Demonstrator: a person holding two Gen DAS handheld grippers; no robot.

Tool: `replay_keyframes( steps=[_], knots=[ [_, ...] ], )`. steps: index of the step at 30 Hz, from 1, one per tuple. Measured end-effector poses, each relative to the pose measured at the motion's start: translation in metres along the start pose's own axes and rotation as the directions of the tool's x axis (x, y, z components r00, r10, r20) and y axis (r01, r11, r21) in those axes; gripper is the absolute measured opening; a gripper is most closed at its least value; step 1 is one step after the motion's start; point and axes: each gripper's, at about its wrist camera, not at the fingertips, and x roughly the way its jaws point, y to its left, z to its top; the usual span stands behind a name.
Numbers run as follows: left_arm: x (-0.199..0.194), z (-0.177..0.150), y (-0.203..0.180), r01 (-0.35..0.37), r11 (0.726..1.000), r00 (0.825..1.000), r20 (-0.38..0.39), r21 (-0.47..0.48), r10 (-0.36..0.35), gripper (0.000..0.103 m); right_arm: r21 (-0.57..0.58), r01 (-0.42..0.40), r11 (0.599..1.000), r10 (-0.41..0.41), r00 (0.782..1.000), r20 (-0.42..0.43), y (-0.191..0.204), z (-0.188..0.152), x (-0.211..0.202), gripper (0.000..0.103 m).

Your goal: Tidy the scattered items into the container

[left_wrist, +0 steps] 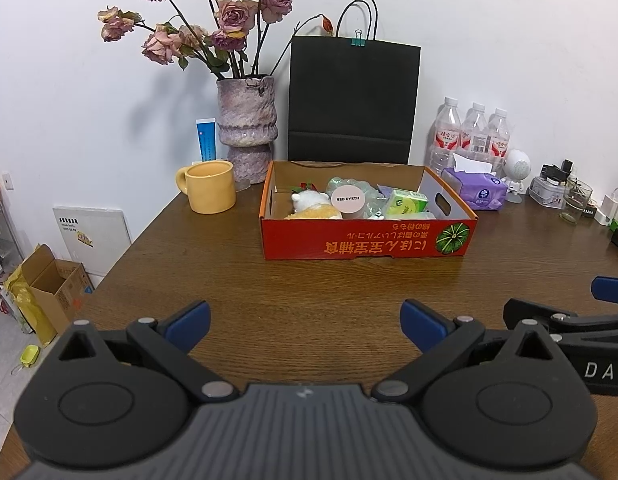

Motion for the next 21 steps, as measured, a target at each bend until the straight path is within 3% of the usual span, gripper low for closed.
replay_keyframes(
  steps=[21],
  knots=[
    [-0.0013, -0.0003, -0.0011, -0.001, 1.000, 1.000, 0.012, 0.002, 0.001, 0.103, 0.001, 0.007, 1.000, -0.007, 1.000, 0.005, -0.0012, 0.0008, -0.0029, 0.103]
  ],
)
